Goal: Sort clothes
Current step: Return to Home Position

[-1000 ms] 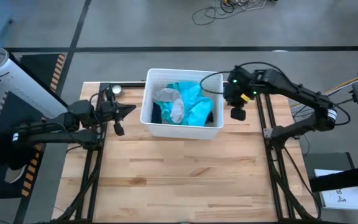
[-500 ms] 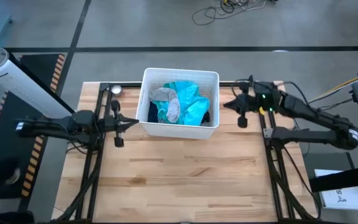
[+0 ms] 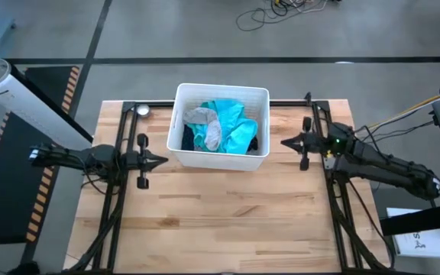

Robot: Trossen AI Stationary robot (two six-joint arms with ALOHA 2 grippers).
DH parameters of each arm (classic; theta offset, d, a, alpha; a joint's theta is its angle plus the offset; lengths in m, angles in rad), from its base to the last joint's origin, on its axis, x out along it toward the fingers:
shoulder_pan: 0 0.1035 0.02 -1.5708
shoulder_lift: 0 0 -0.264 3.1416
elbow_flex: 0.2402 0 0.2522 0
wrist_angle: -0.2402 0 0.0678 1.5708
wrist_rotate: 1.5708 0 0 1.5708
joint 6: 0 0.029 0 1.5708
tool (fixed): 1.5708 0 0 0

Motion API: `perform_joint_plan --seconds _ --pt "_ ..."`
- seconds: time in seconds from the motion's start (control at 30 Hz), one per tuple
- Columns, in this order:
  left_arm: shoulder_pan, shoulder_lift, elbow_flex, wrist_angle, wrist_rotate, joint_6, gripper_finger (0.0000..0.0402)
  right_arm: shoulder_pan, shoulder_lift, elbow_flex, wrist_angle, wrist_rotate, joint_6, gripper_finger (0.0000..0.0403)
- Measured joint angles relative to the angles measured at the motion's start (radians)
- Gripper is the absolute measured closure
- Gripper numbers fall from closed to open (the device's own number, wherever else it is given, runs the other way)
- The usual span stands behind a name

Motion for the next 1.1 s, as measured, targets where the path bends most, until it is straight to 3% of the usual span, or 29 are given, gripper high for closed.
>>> perform_joint_plan --seconds 0.23,0.6,0.83,0.97,1.03,1.1 --pt "-0.001 -0.071 -0.185 0.188 -0.001 -0.01 0.0401 -0.004 -0.124 -0.139 0.132 -0.085 0.042 0.0403" --pt "0.017 -0.097 -0.187 0.165 -0.001 -0.045 0.0401 -0.047 -0.275 -0.293 0.13 -0.165 0.117 0.0403" --pt "0.016 -0.194 -0.166 0.004 -0.05 -0.063 0.0401 -0.106 -0.406 -0.235 -0.064 -0.228 0.116 0.0403" --pt "0.01 -0.194 -0.159 -0.03 -0.053 -0.082 0.0402 -0.106 -0.411 -0.24 -0.009 -0.262 0.134 0.0403" --pt "0.009 -0.194 -0.161 -0.025 -0.052 -0.078 0.0401 -0.107 -0.411 -0.256 0.014 -0.243 0.154 0.0403" --pt "0.008 -0.194 -0.163 -0.007 -0.053 -0.067 0.0401 -0.107 -0.408 -0.287 0.092 -0.159 0.201 0.0403"
